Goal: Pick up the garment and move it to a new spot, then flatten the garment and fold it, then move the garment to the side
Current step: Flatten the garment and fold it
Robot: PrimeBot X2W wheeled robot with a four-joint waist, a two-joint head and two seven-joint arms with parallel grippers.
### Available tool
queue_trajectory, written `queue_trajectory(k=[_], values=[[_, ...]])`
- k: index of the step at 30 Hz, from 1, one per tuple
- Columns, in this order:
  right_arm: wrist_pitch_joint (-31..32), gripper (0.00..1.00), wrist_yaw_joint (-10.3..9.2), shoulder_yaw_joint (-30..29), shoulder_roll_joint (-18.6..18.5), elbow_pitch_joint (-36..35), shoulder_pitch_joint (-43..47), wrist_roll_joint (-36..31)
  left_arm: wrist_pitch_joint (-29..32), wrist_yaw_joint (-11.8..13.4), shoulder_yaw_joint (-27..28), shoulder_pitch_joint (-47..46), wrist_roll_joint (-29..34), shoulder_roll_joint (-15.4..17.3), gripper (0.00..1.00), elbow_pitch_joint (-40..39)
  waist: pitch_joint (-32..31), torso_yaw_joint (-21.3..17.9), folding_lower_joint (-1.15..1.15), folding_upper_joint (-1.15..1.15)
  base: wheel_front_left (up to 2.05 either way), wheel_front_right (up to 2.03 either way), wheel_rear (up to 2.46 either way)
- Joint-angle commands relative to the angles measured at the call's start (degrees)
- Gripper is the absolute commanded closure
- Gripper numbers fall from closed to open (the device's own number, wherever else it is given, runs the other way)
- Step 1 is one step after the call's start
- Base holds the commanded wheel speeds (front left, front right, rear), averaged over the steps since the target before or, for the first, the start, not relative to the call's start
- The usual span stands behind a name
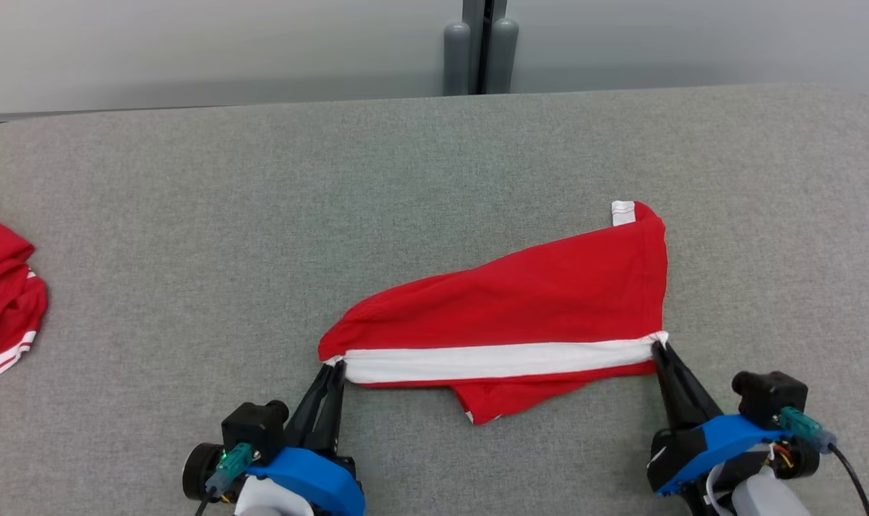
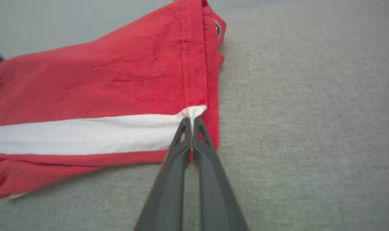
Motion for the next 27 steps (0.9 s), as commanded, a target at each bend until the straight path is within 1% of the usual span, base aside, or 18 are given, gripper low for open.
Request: queue_trajectory(k=[1, 4, 7, 10, 14, 16, 19, 22, 25, 27], values=[[-0.2, 1.00, 0.01, -0.3, -0.6, -1.1, -0.7, -0.3, -0.2, 0.1, 0.6, -0.9, 0.0, 0.0, 1.00, -1.0, -0.3, -0.1, -0.01, -0.01, 0.00, 0.00, 0.00], [-0.2, 1.00, 0.01, -1.9, -0.3, -5.5, 0.0, -0.5, -0.2, -0.1, 1.4, -1.3, 0.5, 0.0, 1.00, -3.8, -1.5, -0.2, -0.01, -0.01, 0.00, 0.00, 0.00], [-0.2, 1.00, 0.01, -3.5, 0.0, -11.0, 0.1, 0.1, -0.2, -0.3, 2.8, -2.5, 1.7, 0.0, 1.00, -8.4, -3.5, -0.3, -0.01, -0.01, 0.00, 0.00, 0.00], [-0.2, 1.00, 0.01, -4.7, -0.8, -17.0, -1.7, 0.8, -0.2, -0.6, 4.0, -5.4, 4.2, 0.2, 1.00, -13.6, -5.7, -0.5, -0.01, -0.01, 0.00, 0.00, 0.00], [-0.2, 1.00, 0.01, -5.7, -2.9, -24.3, -5.1, 2.1, -0.2, -0.9, 5.4, -11.0, 5.6, 2.4, 1.00, -19.2, -8.9, -0.9, -0.01, -0.01, 0.00, 0.00, 0.00], [-0.2, 1.00, -0.01, -6.0, -4.7, -27.4, -7.4, 1.9, -0.2, -0.8, 5.7, -14.1, 6.0, 3.9, 1.00, -21.0, -10.2, -0.9, -0.01, -0.01, 0.00, 0.00, 0.00], [-0.2, 1.00, -0.03, -6.2, -7.2, -29.0, -11.0, 2.8, -0.2, -0.9, 5.6, -19.2, 5.6, 5.9, 1.00, -22.1, -10.9, -0.7, -0.01, -0.01, 0.00, 0.00, 0.00], [-0.2, 1.00, -0.05, -6.3, -9.0, -27.9, -14.8, 4.3, 0.2, -0.8, 5.2, -23.4, 5.5, 7.3, 1.00, -20.7, -9.9, -0.6, -0.01, -0.01, 0.00, 0.00, 0.00], [-0.2, 1.00, -0.05, -5.8, -10.3, -26.2, -18.2, 5.1, 1.3, -0.8, 4.6, -26.8, 5.3, 7.3, 1.00, -19.3, -7.7, -0.3, -0.01, -0.01, 0.00, 0.00, 0.00], [-0.2, 1.00, -0.04, -5.2, -11.0, -25.0, -20.8, 5.1, 2.1, -0.6, 4.5, -28.7, 5.0, 6.6, 1.00, -17.9, -5.4, -0.2, -0.01, -0.01, 0.00, 0.00, 0.00]])
